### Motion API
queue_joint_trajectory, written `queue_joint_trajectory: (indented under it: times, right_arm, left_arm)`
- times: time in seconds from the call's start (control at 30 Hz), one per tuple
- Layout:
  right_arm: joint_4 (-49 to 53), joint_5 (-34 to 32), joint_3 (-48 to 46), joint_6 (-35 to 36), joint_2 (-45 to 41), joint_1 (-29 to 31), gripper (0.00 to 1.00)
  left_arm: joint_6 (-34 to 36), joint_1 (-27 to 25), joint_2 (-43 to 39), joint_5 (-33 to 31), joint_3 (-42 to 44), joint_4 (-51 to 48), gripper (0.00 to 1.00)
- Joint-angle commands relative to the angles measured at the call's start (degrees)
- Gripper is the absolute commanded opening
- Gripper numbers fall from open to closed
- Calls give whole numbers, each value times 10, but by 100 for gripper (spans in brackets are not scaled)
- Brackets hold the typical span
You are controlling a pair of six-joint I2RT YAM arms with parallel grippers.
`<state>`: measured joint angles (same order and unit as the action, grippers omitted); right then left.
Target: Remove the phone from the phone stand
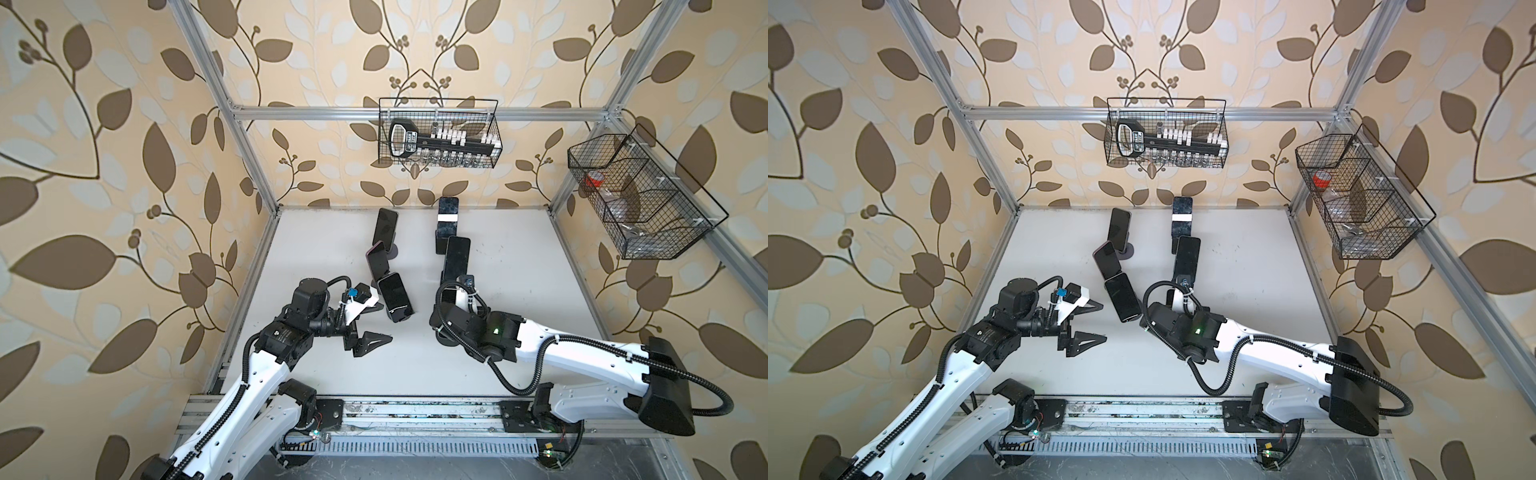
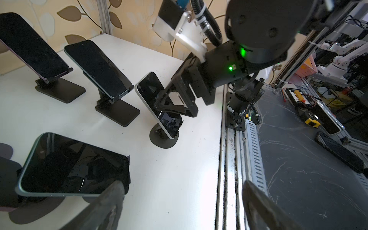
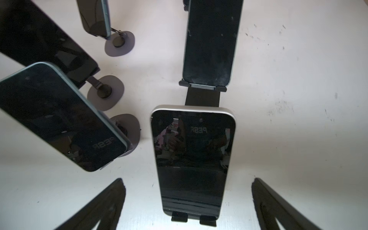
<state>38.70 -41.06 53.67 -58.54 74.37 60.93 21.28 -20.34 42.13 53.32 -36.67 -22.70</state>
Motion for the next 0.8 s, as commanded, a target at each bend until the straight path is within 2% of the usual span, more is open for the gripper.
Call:
queue_joint_trajectory:
  times: [0.0,0.33,0.77]
  right_arm:
    - [-2,30,-2,-18,17,-11,100]
    - [-8,16,6,-6,49,-16,99]
    - [-34,6,-4,11,58,-30,91]
  left_arm:
    - [21,-6,-4,-6,-20,-1,93]
    - [24,-9,-6,-9,-20,-4,94]
    - [25,-14,-26,-8,-13,7,94]
